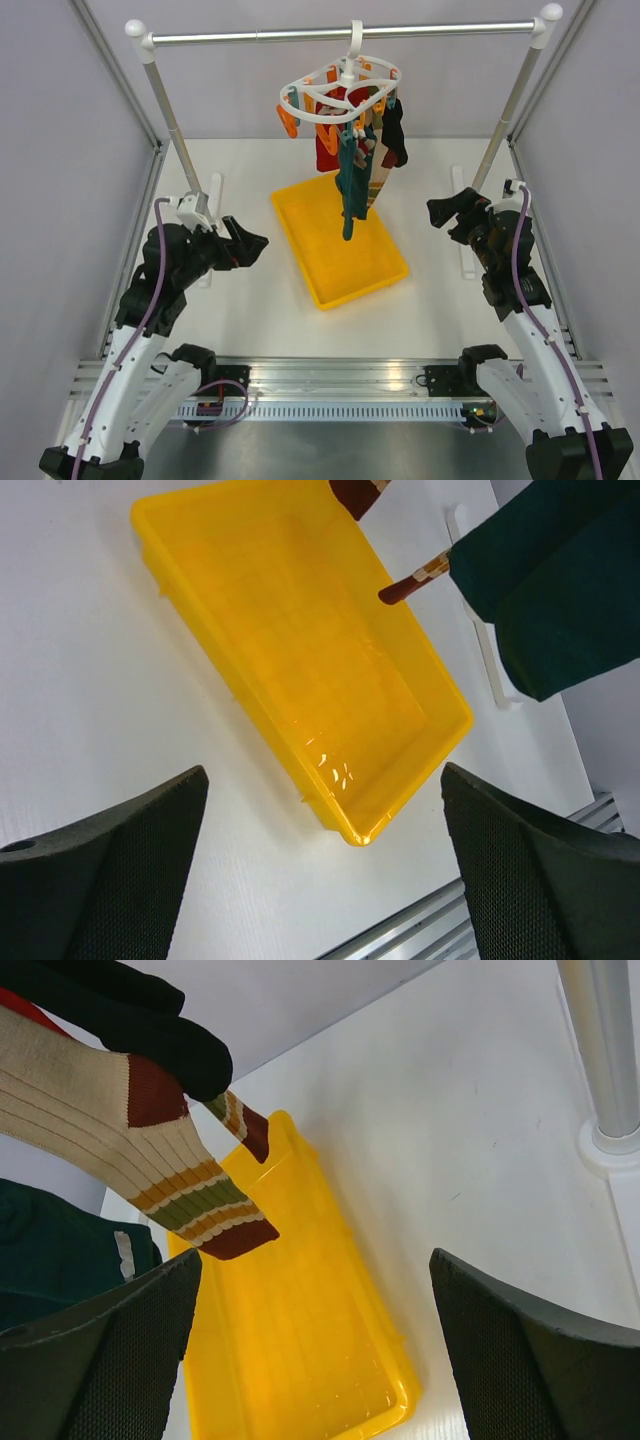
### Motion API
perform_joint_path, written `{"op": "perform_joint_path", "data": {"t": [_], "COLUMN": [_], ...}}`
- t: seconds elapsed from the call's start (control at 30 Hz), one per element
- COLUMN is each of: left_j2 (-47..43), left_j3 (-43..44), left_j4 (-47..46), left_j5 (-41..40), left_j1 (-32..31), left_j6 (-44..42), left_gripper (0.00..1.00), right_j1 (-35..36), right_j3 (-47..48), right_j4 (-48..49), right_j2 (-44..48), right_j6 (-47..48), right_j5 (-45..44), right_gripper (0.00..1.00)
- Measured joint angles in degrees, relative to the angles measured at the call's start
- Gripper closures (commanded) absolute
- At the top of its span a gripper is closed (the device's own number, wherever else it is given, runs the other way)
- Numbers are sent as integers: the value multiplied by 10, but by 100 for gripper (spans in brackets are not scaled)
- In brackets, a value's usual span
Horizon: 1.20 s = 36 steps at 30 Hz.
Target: Remove the socks clipped to the hanger
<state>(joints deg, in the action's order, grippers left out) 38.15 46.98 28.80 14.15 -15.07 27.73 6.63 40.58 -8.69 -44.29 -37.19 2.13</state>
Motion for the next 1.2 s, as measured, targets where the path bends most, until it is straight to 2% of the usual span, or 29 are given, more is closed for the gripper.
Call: {"op": "perform_joint_path", "data": {"t": [0.57, 0.77, 1.0, 1.07, 1.2], "left_j2": [-7, 5, 31, 46, 80], "left_j3": [1, 10, 31, 41, 50], "left_j4": [-2, -32, -100, -122, -170], "left_j5": [76, 109, 118, 111, 48], "left_j1": [0, -9, -57, -82, -169], "left_j6": [0, 1, 16, 22, 28], "left_gripper": [0, 0, 0, 2, 2], "right_j1": [3, 49, 174, 184, 184], "right_j3": [0, 24, 70, 74, 76], "right_j4": [7, 18, 33, 40, 39], "right_j2": [-45, -61, -90, -89, -83], "right_j6": [26, 36, 70, 78, 91], "right_j5": [84, 85, 48, 34, 10], "right_gripper": [2, 3, 10, 11, 13]}}
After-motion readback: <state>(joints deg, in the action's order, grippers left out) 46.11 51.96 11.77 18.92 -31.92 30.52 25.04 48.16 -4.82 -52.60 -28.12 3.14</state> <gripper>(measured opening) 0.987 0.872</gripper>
